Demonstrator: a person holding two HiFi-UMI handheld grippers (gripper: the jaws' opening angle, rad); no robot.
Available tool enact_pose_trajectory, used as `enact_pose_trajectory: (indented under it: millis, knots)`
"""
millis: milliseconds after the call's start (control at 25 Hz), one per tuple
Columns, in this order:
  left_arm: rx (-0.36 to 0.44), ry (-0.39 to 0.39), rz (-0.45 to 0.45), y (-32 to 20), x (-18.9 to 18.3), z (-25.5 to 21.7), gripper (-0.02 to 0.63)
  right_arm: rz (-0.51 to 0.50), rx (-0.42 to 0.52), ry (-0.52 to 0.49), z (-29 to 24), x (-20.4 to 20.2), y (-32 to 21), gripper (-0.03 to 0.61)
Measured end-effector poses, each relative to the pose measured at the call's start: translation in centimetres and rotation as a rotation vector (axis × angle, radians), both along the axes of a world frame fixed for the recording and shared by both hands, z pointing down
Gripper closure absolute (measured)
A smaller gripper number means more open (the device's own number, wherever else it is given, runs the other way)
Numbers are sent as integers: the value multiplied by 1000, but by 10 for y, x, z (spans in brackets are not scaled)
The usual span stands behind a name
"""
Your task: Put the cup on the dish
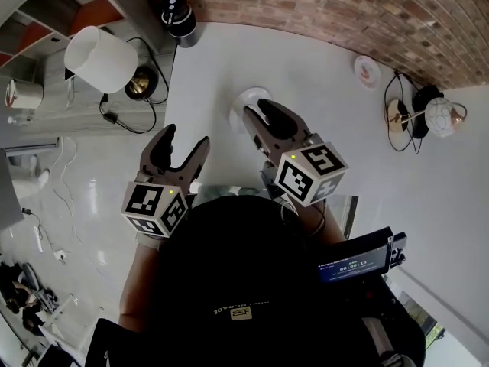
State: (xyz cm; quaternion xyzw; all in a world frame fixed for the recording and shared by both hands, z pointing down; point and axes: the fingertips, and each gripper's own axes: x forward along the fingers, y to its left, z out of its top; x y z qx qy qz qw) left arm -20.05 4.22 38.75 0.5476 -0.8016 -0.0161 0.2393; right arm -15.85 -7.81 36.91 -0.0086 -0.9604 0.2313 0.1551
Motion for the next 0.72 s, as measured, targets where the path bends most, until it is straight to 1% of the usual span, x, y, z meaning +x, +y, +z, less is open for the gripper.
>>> enact_pose_trajectory:
  millis: [120, 160, 200, 280, 400, 440, 480, 520, 560, 640, 720]
  knots:
    - [45, 52, -51, 12, -4, -4, 287, -37, 10, -4, -3, -6, 11, 431]
    - [52, 58, -67, 17, -4, -5, 324, -49, 13, -5, -4, -7, 14, 431]
    - [52, 53, -81, 21, -5, -5, 359, -60, 14, -6, -4, -8, 18, 431]
    - [40, 25, -102, 28, -4, -7, 370, -80, 15, -9, -5, -10, 25, 431]
    - [48, -20, -146, 37, -7, -15, 449, -109, 25, -10, -7, -14, 33, 431]
    - [57, -30, -171, 41, -10, -19, 494, -117, 30, -11, -7, -15, 35, 431]
    - [65, -39, -196, 45, -13, -22, 561, -125, 35, -12, -8, -16, 37, 431]
    - [71, -47, -216, 49, -14, -24, 595, -133, 42, -12, -8, -16, 38, 431]
    - [79, -56, -229, 52, -15, -27, 607, -140, 50, -11, -8, -15, 40, 431]
    - [106, -65, -239, 55, -14, -33, 607, -151, 61, -9, -7, -14, 41, 431]
    - [135, -55, -236, 55, -14, -37, 607, -150, 63, -9, -7, -13, 40, 431]
